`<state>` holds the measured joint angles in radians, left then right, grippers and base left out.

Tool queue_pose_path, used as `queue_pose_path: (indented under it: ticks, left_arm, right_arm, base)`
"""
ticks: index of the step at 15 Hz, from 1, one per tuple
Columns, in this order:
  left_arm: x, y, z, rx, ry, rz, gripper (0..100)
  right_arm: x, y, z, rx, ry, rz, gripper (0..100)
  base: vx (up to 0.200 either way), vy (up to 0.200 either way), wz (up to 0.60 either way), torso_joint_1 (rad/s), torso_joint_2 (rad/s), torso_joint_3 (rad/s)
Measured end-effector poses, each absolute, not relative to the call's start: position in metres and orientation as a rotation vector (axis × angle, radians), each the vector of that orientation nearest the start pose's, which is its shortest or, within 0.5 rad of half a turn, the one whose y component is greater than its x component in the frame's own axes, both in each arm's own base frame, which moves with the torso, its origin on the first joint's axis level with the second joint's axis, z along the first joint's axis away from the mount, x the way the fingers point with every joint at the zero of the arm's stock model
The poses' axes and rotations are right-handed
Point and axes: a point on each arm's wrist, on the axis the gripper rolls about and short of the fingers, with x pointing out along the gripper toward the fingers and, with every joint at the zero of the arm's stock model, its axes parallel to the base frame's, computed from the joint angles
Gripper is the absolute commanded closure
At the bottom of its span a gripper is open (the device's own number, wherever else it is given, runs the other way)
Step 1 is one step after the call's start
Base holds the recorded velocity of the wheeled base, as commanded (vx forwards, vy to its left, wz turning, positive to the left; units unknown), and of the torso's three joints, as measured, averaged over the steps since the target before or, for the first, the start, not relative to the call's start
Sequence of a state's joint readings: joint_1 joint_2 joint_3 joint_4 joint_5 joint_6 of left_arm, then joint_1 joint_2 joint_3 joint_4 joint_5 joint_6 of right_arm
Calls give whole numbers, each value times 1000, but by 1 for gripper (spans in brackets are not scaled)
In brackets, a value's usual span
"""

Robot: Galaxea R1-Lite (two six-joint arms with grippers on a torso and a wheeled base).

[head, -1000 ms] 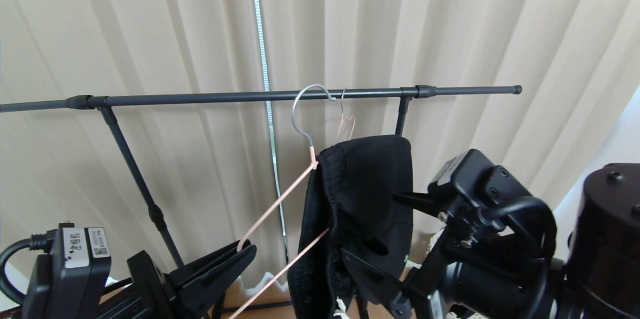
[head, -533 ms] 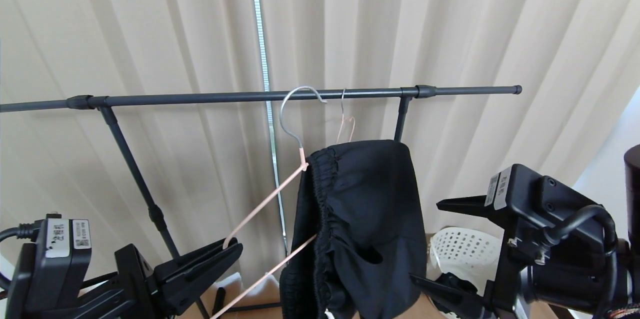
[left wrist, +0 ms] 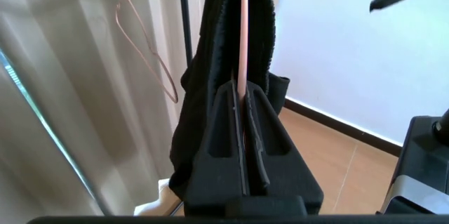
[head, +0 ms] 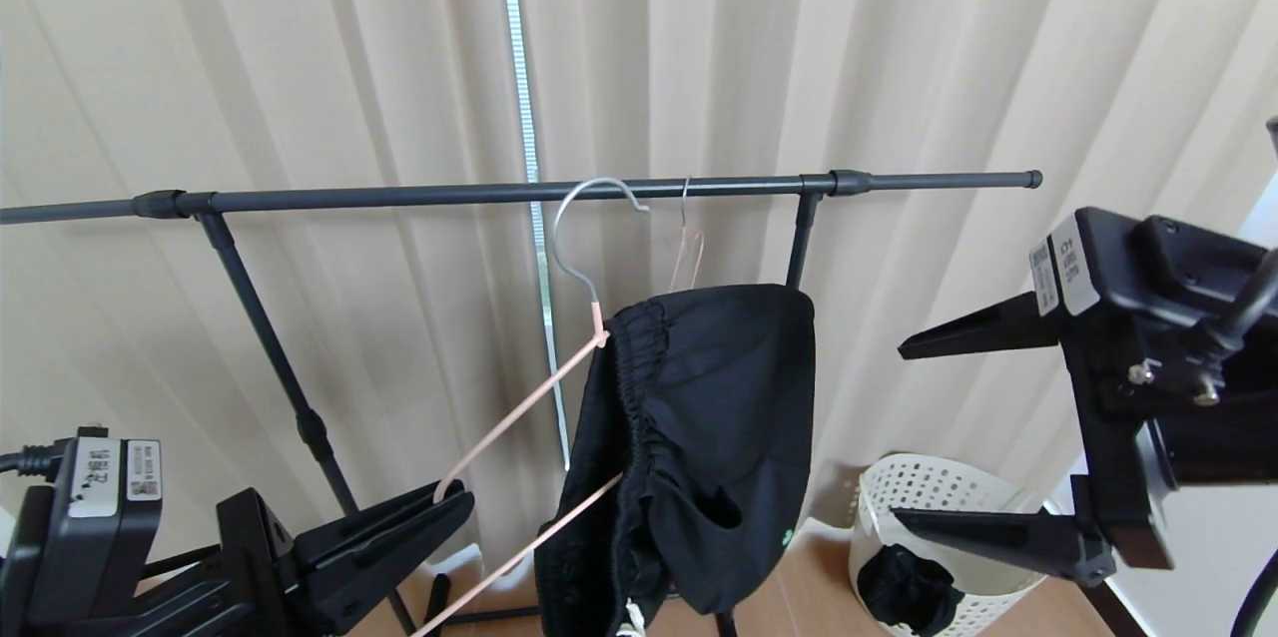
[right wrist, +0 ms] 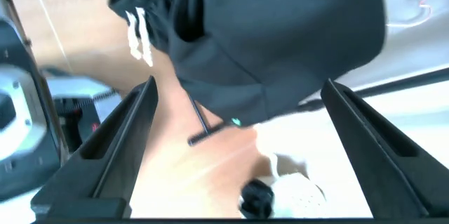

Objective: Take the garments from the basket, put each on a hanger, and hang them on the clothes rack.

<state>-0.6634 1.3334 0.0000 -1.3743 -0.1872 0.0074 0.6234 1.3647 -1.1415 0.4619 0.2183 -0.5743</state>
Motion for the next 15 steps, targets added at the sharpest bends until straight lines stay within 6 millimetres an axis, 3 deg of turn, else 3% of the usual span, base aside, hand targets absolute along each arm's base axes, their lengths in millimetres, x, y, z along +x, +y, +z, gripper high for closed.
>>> queue_pose_path:
  ticks: [4,9,15]
  left_arm:
    - [114,-91,144,-1,-42,-845,100]
    - [109,-88,139,29,6,-908,100]
    - [102,-85,142,34,-11,-956,100]
  right_arm:
    - [186,130,300,-776,401,1046,0]
    - [222,135,317,-937,422,1189,0]
    - [269,155,288,-829,472,1449,0]
  base:
    - [0,0,0,0,0,0]
    - [0,0,0,0,0,0]
    - [0,0,0,0,0,0]
